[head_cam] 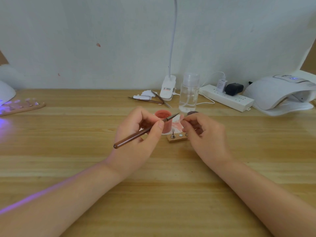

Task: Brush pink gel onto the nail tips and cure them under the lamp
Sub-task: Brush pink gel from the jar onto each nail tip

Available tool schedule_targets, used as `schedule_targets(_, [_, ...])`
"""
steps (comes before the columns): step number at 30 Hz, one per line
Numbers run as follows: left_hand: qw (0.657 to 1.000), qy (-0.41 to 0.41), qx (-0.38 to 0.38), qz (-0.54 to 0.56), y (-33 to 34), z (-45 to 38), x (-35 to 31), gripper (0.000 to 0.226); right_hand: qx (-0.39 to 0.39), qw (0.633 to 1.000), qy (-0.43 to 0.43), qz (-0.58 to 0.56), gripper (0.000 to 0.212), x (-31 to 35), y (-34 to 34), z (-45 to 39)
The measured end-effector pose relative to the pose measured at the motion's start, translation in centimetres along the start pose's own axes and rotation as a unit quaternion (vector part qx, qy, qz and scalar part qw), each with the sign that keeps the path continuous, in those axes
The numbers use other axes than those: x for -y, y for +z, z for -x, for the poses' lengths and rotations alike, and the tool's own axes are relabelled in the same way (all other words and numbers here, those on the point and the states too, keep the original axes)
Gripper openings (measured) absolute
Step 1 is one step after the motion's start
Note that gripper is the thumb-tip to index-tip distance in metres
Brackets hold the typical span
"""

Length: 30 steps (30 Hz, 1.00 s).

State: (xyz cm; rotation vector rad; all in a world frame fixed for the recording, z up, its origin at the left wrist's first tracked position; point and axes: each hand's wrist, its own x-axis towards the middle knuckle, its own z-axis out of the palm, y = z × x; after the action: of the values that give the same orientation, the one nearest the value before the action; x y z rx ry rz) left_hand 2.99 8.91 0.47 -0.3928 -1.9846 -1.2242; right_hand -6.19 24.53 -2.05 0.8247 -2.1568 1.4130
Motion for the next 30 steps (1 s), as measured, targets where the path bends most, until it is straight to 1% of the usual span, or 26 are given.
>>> schedule_targets(4, [0.999, 0.002, 0.004, -0.032, 0.19, -0.01, 0.19, 0.022, -0.001, 1.000, -0.007, 0.005, 0.007, -0.04, 0.00, -0.03])
schedule_targets(7, [0.999, 0.008, 0.012, -0.032, 0.23, 0.08, 0.33, 0.016, -0.004, 1.000, -0.011, 0.002, 0.006, -0.13, 0.03, -0.02])
schedule_targets(11, [0.999, 0.021, 0.029, 0.000, -0.29, 0.20, 0.28, 0.009, -0.005, 1.000, -0.006, 0.001, 0.007, -0.25, 0.12, -0.01])
schedule_targets(14, [0.999, 0.029, 0.017, 0.012, -0.39, 0.17, 0.13, 0.007, -0.005, 1.000, -0.001, 0.004, 0.007, -0.28, 0.09, -0.04])
schedule_targets(16, [0.999, 0.031, 0.010, 0.000, -0.20, 0.07, -0.05, 0.011, -0.006, 1.000, -0.004, 0.006, 0.007, -0.23, 0.06, -0.03])
schedule_targets(18, [0.999, 0.027, 0.003, -0.028, 0.00, -0.03, -0.13, 0.021, -0.007, 1.000, -0.009, 0.008, 0.007, -0.18, 0.06, -0.02])
schedule_targets(20, [0.999, 0.024, 0.003, -0.047, 0.13, -0.03, -0.02, 0.023, -0.006, 1.000, -0.011, 0.011, 0.006, -0.16, 0.09, -0.02])
schedule_targets(26, [0.998, 0.033, 0.032, -0.040, -0.18, 0.10, 0.07, 0.006, -0.006, 1.000, -0.015, 0.018, 0.004, -0.18, 0.05, -0.05])
schedule_targets(30, [0.999, 0.026, 0.025, -0.022, -0.48, 0.13, 0.15, 0.007, -0.009, 1.000, -0.009, 0.020, 0.005, -0.13, -0.03, -0.02])
